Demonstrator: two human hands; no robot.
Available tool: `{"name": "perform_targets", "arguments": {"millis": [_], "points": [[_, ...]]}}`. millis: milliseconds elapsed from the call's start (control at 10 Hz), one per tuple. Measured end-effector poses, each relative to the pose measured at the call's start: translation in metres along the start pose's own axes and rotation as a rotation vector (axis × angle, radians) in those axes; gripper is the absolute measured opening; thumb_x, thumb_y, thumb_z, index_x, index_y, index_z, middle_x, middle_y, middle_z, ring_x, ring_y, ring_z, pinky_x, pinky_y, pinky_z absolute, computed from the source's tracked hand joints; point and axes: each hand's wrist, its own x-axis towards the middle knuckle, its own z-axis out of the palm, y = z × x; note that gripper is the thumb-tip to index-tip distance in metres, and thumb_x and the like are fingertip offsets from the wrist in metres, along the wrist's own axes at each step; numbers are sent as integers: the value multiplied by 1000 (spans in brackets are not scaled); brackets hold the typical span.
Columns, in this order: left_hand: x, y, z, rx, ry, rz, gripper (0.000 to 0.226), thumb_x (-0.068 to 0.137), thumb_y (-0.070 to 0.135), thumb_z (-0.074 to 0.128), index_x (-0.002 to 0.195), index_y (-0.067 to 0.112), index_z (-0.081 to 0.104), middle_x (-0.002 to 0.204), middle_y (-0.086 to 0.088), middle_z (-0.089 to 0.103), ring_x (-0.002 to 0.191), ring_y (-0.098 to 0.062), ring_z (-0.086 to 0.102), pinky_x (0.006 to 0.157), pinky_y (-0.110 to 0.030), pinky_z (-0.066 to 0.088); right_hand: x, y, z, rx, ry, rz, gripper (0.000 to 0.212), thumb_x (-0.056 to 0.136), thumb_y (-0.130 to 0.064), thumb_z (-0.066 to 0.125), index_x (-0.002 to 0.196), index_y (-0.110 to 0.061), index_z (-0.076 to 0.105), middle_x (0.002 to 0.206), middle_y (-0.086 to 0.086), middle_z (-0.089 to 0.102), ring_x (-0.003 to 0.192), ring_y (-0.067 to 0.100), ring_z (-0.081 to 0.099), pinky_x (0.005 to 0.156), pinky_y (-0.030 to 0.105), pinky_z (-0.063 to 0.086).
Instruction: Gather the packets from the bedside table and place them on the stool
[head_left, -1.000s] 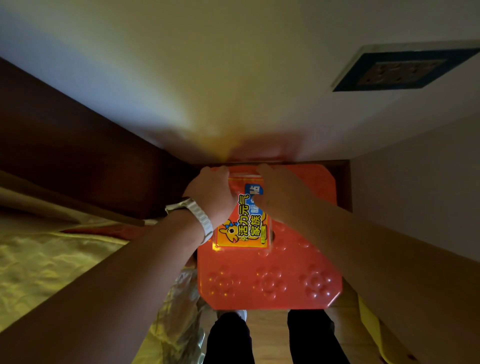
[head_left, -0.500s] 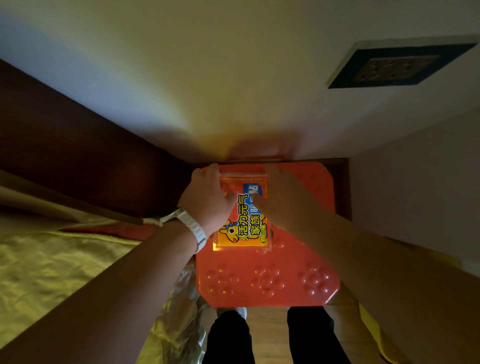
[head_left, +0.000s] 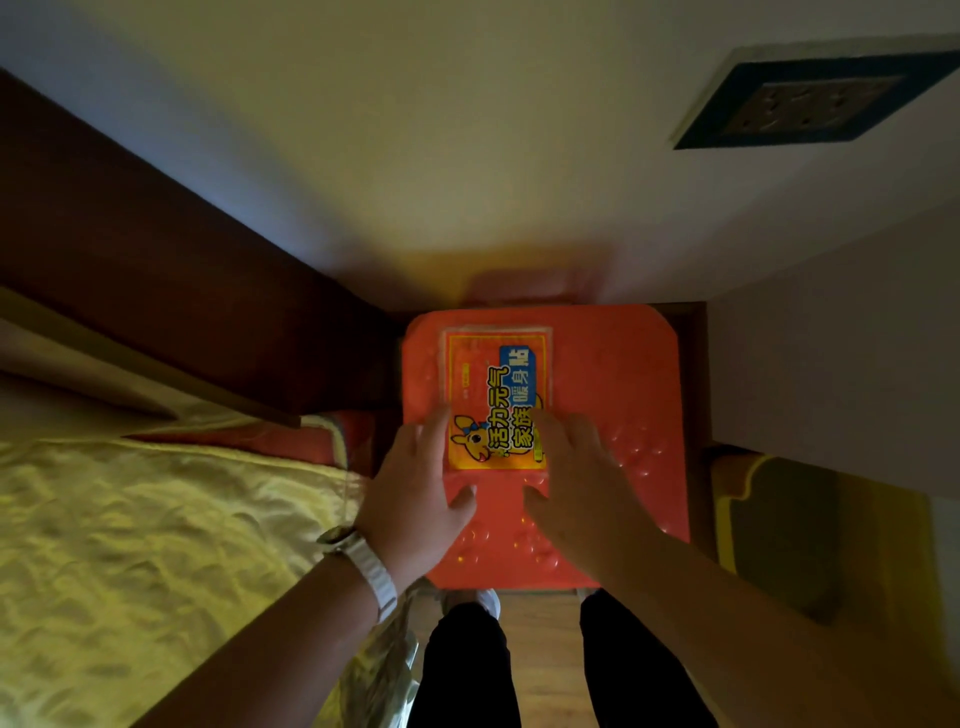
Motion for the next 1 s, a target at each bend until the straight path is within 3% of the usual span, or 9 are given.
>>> {"name": "perform_targets", "arguments": {"millis": [200,600,900,1000], "points": [[5,-3,7,77,51,30,79,73,11,78,143,11,43,115,-15,55,100,-34,60,81,-39,53,6,1,1,-60,36,-18,64,78,-12,69,135,-16,38,115,12,44,98,28,53,83,38,50],[6,-7,13,141,78,109,65,74,7,77,133,7,52,100,-14,58,88,-32,62,68,-36,53,9,-2,6,-107,39,-7,60,79,-11,66,133,-12,39,117,13,45,102,32,52,82,41,49],[1,-7,2,75,17,57,78,78,24,75,145,19,36,117,-7,52,103,-24,56,81,-28,46,8,3,0,-39,6,-5,69,73,-19,70,134,-14,38,121,13,47,103,32,53,86,44,50],[-9,-2,-12,54,-10,-13,83,81,32,72,150,21,27,118,-3,48,103,-20,53,82,-25,45,0,-1,-12,-25,11,40,58,78,-25,66,130,-18,39,112,7,47,95,26,54,78,36,49]]}}
